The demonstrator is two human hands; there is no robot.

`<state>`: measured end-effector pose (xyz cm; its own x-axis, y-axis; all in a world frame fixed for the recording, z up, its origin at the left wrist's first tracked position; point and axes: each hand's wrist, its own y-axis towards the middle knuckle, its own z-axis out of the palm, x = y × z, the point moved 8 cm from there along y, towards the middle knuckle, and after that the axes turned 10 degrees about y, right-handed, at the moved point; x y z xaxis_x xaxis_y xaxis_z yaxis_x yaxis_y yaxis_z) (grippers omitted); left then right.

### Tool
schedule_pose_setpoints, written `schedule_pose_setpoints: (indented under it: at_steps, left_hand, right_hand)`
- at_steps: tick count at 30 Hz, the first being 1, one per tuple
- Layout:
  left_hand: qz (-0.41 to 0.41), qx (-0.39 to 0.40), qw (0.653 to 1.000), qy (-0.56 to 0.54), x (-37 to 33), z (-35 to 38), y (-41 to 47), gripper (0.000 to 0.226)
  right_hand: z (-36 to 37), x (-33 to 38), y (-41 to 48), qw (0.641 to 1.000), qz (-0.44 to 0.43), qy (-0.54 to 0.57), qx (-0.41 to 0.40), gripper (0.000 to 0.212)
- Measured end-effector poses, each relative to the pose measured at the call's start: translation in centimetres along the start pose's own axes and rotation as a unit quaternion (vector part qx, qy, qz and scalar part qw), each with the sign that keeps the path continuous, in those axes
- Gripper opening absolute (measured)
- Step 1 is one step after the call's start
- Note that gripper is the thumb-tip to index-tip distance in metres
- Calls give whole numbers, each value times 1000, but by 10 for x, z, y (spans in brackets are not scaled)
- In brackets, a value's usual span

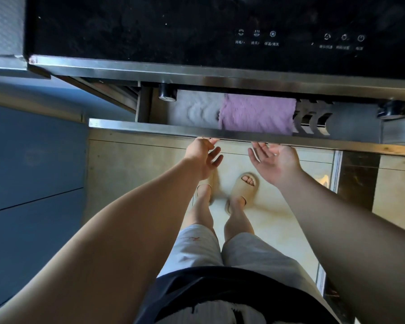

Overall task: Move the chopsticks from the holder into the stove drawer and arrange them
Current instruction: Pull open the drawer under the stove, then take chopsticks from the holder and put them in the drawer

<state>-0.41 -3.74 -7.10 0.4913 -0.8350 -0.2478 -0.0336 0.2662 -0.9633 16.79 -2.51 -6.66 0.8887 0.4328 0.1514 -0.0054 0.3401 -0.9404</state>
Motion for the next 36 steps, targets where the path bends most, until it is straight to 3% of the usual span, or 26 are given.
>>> schedule_pose_setpoints:
  at_steps: [10,23,26,28,30,31,34,36]
  left_hand:
    - [-66,-46,997,14,74,-41,-36,28]
    - [-101,-75,992,24,122,-68,-56,30]
    - [-106,-84,990,33,117,-70,-57,24]
    - [-126,-78,984,99,117,-69,-62,24]
    - [-140,-64,956,251,114,-66,-74,19]
    - [-125,-52,925,355,108,-64,-80,16]
    - [22,3,812,583,85,-42,-87,13]
    - [85,-2,778,623,70,-34,-100,16]
  right_hand:
    - [-77,-31,-29,996,46,-38,-69,32]
    - [-123,-52,-58,985,85,-61,-141,33]
    - [-123,-50,-59,981,99,-99,-137,33]
    - [-121,-47,-66,969,128,-156,-141,33]
    - [-111,-45,-78,952,165,-227,-121,30]
    - [-103,-43,-85,942,179,-265,-101,27]
    - [-69,-32,-101,889,168,-425,-30,22]
    - [-41,-21,-107,845,101,-526,11,24]
